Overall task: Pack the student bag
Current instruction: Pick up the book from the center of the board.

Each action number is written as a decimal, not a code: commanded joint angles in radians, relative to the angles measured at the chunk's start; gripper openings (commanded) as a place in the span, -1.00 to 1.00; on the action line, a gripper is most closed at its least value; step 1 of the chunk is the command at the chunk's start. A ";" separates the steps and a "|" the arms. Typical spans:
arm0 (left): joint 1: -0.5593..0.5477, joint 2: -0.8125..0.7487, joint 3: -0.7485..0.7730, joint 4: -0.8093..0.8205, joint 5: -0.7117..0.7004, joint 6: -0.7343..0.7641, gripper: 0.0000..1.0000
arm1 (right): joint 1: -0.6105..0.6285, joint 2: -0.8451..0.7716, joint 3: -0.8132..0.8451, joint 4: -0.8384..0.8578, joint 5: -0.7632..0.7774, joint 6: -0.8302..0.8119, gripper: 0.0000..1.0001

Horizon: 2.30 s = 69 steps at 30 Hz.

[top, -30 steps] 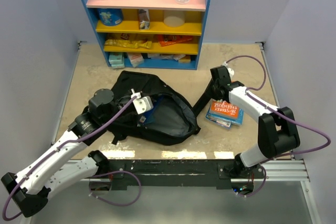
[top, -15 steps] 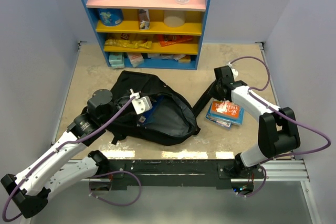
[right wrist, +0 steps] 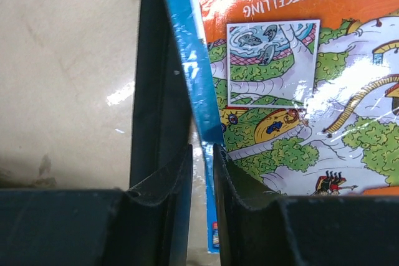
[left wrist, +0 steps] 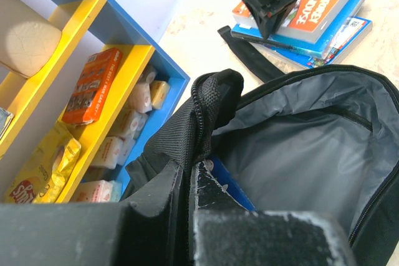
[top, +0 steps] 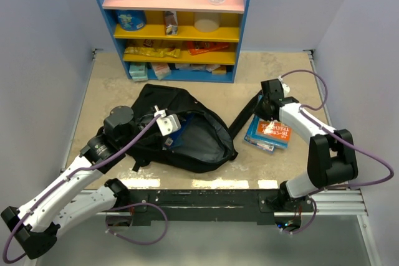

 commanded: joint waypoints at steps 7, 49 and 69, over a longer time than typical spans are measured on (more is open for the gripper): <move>0.005 -0.034 0.024 0.140 0.037 0.011 -1.00 | -0.047 -0.094 -0.004 -0.046 -0.003 -0.036 -0.31; -0.022 -0.051 0.050 0.088 0.052 0.000 -1.00 | -0.587 -0.130 -0.320 0.041 -0.326 0.001 0.66; -0.020 -0.038 0.059 0.105 0.061 0.008 -1.00 | -0.593 -0.457 -0.271 -0.044 -0.457 0.044 -1.00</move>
